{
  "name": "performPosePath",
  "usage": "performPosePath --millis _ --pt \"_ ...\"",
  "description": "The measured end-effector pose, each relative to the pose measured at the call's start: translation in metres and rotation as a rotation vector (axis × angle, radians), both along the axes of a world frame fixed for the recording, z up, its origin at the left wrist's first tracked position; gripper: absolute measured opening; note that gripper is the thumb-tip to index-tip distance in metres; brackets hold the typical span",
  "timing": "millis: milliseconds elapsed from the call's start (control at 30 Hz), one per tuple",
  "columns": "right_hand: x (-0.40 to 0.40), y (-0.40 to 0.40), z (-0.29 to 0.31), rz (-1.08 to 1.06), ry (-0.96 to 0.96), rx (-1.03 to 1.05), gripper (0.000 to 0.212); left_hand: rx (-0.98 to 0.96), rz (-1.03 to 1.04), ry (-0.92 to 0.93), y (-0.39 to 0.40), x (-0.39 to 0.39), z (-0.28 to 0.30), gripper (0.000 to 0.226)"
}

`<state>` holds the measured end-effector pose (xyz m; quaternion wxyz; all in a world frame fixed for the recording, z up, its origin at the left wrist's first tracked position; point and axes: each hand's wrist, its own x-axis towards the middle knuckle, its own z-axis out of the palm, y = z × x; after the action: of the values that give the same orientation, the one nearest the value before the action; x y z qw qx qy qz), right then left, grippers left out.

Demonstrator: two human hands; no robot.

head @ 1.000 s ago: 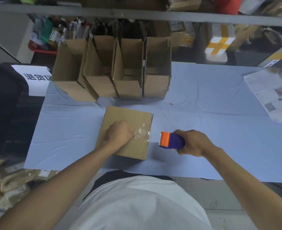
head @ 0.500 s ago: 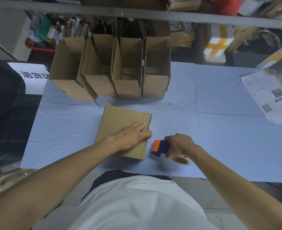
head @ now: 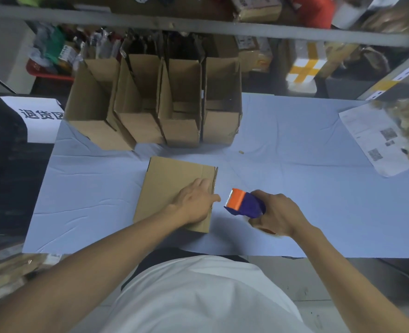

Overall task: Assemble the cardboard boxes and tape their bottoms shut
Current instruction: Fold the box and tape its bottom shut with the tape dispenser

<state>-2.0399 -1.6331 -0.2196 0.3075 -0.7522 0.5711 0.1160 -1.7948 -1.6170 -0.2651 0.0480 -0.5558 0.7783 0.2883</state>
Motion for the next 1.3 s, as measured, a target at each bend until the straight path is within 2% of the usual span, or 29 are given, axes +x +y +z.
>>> performPosePath --millis 67,100,167,233,300,400,467,567,633,733,867,1000,1133,1200,1300 --pt "0.0 0.0 0.004 0.003 -0.08 -0.03 0.05 -0.042 0.013 0.085 0.004 0.006 0.004 0.062" --pt "0.0 0.001 0.005 -0.001 -0.106 -0.038 0.052 -0.051 0.072 0.176 0.008 0.01 0.005 0.062" --pt "0.001 0.001 0.006 -0.01 -0.129 -0.056 0.052 -0.092 0.228 0.383 0.021 0.02 0.006 0.044" --pt "0.002 0.001 0.005 -0.019 -0.139 -0.065 0.051 -0.162 0.272 0.473 0.032 0.03 0.006 0.021" --pt "0.003 0.001 0.003 -0.011 -0.134 -0.068 0.052 -0.278 0.198 0.446 0.038 0.034 0.004 0.013" --pt "0.005 0.003 0.001 0.007 -0.131 -0.078 0.052 -0.432 0.047 0.323 0.044 0.034 0.002 0.012" --pt "0.006 0.004 0.001 0.021 -0.135 -0.086 0.052 -0.391 0.07 0.323 0.048 0.033 -0.001 0.014" --pt "0.008 0.007 0.0 0.034 -0.136 -0.086 0.052 -0.138 0.333 0.451 0.035 0.035 0.005 0.022" --pt "0.007 0.008 -0.001 0.019 -0.13 -0.087 0.051 -0.033 0.442 0.469 0.021 0.036 0.009 0.019" --pt "0.007 0.009 -0.005 -0.014 -0.107 -0.098 0.05 -0.015 0.413 0.382 0.015 0.033 0.011 0.007" --pt "0.006 0.003 -0.014 -0.06 -0.043 -0.04 0.055 0.096 0.321 0.269 -0.001 0.031 0.021 0.009" --pt "0.009 -0.011 -0.032 -0.09 0.003 -0.074 0.068 -0.03 0.451 0.24 0.002 0.023 0.021 0.005" --pt "0.022 -0.021 -0.043 -0.106 0.041 -0.17 0.069 -0.068 0.502 0.131 0.022 0.005 0.004 0.043" --pt "0.032 -0.022 -0.048 -0.114 -0.011 -0.245 0.062 -0.077 0.478 0.045 0.02 0.0 -0.003 0.047" --pt "0.044 -0.018 -0.058 -0.115 -0.021 -0.243 0.068 -0.12 0.415 -0.06 0.02 -0.002 -0.011 0.053"
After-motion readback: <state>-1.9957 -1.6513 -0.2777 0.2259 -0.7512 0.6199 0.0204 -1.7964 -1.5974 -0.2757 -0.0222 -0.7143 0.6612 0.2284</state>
